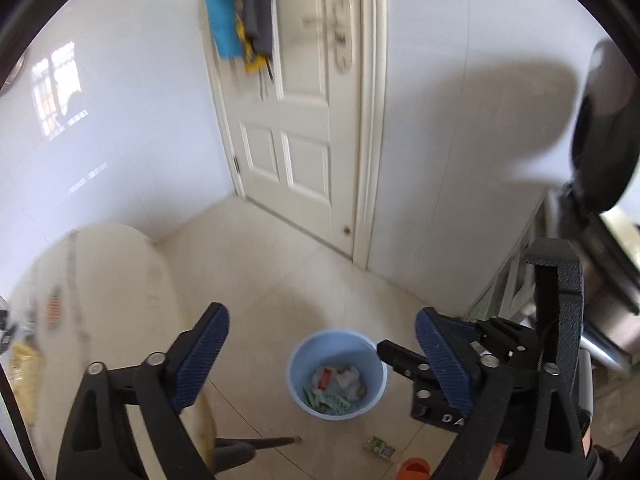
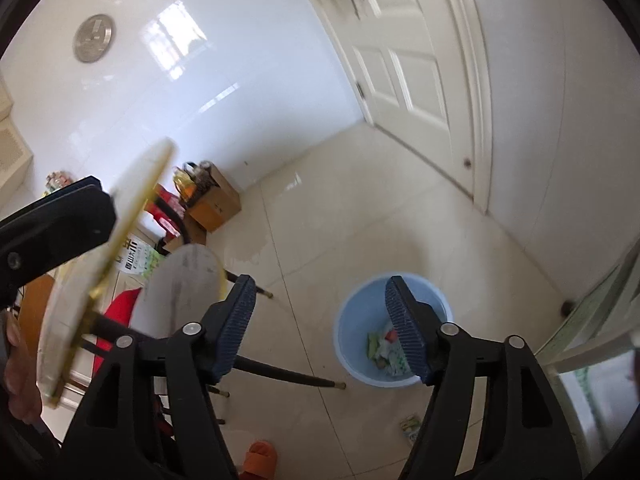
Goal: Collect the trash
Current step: 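Grasp the yellow snack bag with the left gripper while the right gripper grasps the red-checked packet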
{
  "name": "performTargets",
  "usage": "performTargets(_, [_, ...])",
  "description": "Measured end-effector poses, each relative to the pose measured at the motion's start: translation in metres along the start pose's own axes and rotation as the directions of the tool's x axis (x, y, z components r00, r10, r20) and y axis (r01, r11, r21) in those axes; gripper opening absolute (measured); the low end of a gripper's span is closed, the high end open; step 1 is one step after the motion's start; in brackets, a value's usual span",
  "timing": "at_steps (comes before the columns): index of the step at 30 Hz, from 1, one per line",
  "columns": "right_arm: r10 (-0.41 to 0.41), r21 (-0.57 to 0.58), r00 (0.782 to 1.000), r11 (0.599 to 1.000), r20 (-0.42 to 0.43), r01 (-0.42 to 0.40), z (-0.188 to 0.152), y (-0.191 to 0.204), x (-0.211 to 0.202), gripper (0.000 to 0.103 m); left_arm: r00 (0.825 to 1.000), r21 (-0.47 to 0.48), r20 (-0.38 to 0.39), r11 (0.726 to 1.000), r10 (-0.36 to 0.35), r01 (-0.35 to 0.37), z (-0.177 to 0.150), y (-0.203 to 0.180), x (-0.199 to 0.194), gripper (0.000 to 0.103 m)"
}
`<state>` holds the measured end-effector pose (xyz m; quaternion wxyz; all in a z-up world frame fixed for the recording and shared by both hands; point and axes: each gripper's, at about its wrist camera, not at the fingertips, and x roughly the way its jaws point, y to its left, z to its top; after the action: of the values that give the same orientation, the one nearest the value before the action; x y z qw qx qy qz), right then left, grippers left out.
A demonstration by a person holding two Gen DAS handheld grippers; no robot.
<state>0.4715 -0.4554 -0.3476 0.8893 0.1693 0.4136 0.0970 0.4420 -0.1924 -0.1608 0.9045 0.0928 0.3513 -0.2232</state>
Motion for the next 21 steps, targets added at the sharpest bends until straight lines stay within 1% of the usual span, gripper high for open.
performTargets(2, [0.004,-0.036,0.999,0.999,0.046,-0.002,0.002,0.028,-0.027,0.068,0.999,-0.009,0.053,1.000,0.011,-0.010,-0.006,0.018,-0.037,0.097])
performTargets(3, [0.008,-0.053,0.998,0.999,0.060,-0.004,0.004,0.040,-0.036,0.069,0.997,-0.010,0.070,1.000,0.019,-0.018,-0.009,0.030,-0.053,0.101])
performTargets(4, [0.012,-0.072,0.997,0.997,0.072,-0.006,0.004,0.053,-0.046,0.069,0.996,-0.010,0.086,0.999,0.033,-0.032,-0.014,0.040,-0.069,0.102])
performTargets(5, [0.020,-0.097,0.995,0.995,0.097,-0.010,0.006,0.071,-0.060,0.070,0.992,-0.016,0.109,0.998,0.058,-0.057,-0.021,0.054,-0.087,0.102])
performTargets(8, [0.035,-0.157,0.990,0.988,0.138,-0.013,0.010,0.117,-0.083,0.081,0.985,-0.023,0.134,0.994,0.107,-0.105,-0.039,0.087,-0.121,0.102])
performTargets(9, [0.042,-0.174,0.988,0.985,0.148,-0.016,0.011,0.130,-0.087,0.082,0.983,-0.029,0.138,0.992,0.123,-0.120,-0.049,0.093,-0.133,0.102])
performTargets(10, [0.051,-0.193,0.987,0.981,0.151,-0.022,0.011,0.144,-0.089,0.082,0.979,-0.039,0.137,0.989,0.149,-0.145,-0.057,0.110,-0.143,0.102])
performTargets(12, [0.073,-0.240,0.986,0.970,0.149,-0.036,0.013,0.179,-0.089,0.082,0.973,-0.054,0.127,0.981,0.194,-0.188,-0.071,0.126,-0.164,0.102])
performTargets(15, [0.092,-0.291,0.988,0.955,0.126,-0.052,0.012,0.221,-0.078,0.083,0.962,-0.080,0.097,0.966,0.255,-0.248,-0.087,0.163,-0.176,0.102])
performTargets(16, [0.101,-0.309,0.988,0.949,0.113,-0.062,0.012,0.237,-0.072,0.083,0.956,-0.090,0.085,0.958,0.281,-0.273,-0.095,0.180,-0.181,0.102])
performTargets(18, [0.109,-0.340,0.990,0.937,0.084,-0.075,0.012,0.260,-0.059,0.083,0.948,-0.106,0.054,0.946,0.314,-0.307,-0.101,0.201,-0.179,0.102])
performTargets(20, [0.123,-0.368,0.991,0.925,0.051,-0.096,0.012,0.287,-0.047,0.083,0.949,-0.111,0.016,0.944,0.316,-0.312,-0.106,0.221,-0.169,0.102])
performTargets(21, [0.128,-0.378,0.991,0.920,0.037,-0.104,0.012,0.294,-0.041,0.083,0.948,-0.110,-0.003,0.943,0.317,-0.316,-0.106,0.229,-0.165,0.102])
